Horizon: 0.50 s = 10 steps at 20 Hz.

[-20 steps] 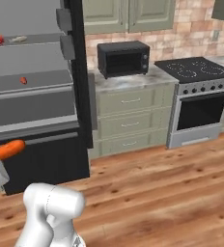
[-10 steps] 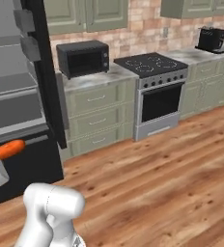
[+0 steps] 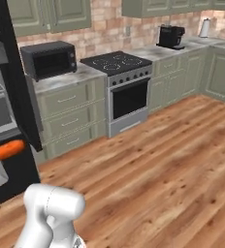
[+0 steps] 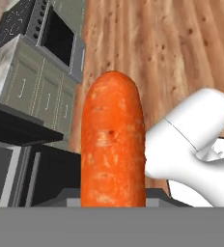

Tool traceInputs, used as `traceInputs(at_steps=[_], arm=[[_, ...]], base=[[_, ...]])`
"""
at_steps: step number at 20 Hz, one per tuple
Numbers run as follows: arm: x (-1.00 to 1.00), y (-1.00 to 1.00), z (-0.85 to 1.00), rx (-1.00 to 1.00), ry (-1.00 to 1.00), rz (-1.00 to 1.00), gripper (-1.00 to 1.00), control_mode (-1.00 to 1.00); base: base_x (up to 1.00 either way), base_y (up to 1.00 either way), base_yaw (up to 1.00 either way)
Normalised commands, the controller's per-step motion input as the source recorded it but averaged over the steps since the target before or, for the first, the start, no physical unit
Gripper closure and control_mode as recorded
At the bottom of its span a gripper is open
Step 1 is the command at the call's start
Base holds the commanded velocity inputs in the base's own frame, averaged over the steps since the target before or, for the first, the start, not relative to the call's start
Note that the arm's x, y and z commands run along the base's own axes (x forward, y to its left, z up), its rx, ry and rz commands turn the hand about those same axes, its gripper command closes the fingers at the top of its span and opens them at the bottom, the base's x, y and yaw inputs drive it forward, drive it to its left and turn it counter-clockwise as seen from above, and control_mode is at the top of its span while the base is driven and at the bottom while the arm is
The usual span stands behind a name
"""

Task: Gather the carrot and sweet potato from the fridge and place them on a tray on the dining counter. Then gather the fishs from the fridge and place them on the other tray.

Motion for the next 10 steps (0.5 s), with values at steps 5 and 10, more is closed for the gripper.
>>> traceInputs(at_steps=[5,10], arm=[[0.00,0.00,0.00,0.00,0.00,0.00,1.00,1.00],[0.00,0.00,0.00,0.00,0.00,0.00,1.00,1.00]], base=[[0.00,-0.54,-0.30],[0.05,-0.41,-0.35]])
